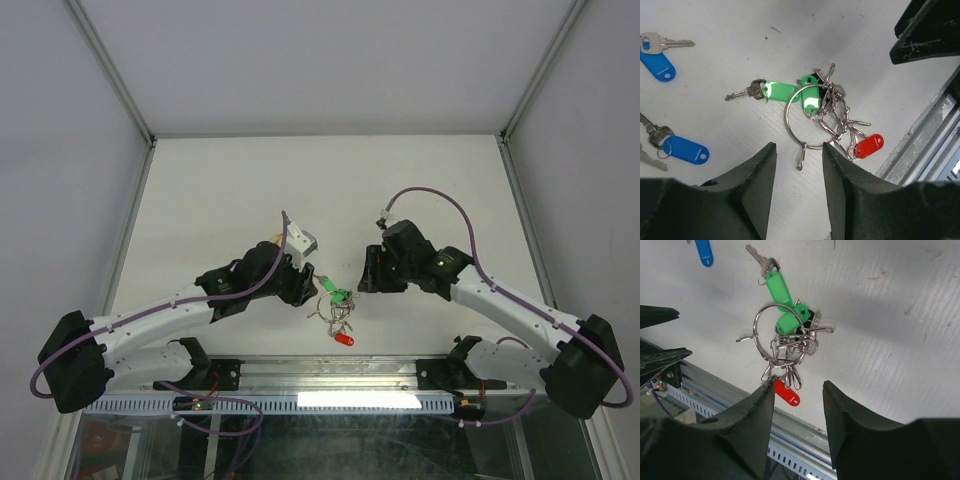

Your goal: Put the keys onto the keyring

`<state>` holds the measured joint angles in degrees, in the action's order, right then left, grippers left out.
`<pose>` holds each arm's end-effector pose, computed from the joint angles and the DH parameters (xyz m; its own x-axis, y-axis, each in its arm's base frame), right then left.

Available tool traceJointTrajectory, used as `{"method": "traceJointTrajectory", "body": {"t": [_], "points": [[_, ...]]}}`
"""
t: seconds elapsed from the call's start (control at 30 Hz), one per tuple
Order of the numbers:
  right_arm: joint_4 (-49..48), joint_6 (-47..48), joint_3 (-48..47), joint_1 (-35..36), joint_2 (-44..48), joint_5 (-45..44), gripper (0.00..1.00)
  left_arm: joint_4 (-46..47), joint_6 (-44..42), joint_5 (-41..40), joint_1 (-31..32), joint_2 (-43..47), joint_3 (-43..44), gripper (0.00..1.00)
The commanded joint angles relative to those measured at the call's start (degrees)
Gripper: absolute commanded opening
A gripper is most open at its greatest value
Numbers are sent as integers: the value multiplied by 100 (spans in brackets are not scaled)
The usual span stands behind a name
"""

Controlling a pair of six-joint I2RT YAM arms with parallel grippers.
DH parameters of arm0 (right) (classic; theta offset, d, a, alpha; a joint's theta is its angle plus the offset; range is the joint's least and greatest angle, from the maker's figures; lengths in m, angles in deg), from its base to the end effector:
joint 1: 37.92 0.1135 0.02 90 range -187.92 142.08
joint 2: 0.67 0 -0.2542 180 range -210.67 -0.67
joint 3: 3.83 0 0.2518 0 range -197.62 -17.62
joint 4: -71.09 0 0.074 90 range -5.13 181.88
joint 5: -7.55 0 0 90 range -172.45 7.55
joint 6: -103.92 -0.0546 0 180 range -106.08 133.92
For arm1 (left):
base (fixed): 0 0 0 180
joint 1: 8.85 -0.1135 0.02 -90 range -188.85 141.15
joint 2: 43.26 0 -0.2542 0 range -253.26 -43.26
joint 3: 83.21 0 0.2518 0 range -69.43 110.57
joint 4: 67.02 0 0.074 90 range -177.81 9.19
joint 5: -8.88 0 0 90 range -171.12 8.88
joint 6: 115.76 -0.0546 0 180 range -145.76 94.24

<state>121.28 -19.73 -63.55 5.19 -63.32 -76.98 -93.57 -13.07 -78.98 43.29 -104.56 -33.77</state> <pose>0.1656 0.1622 0.2237 -0.8862 -0.0740 -0.4573 -0.2775 0.8753 0.3960 0.1488 -0.1948 0.2048 -0.5493 0.3489 -0.7593 0.7034 0.6835 -0.1948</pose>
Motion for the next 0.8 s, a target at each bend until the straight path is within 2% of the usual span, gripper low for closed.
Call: {"method": "traceJointTrajectory", "body": {"t": [0.0,0.33,0.5,0.63,0.77], "points": [[-843,-341,184,13,-265,206,45,460,19,179,24,19,0,40],[-1549,-331,204,13,-949,41,45,120,-226,-170,24,351,137,41],[-930,-496,-372,561,-1341,-828,45,-105,-426,-370,25,466,282,42],[-346,-989,-807,921,-1777,-1498,44,-201,-552,-494,25,486,352,42],[-57,-1385,-1102,1194,-2193,-1726,41,-236,-621,-562,22,542,335,43]]}}
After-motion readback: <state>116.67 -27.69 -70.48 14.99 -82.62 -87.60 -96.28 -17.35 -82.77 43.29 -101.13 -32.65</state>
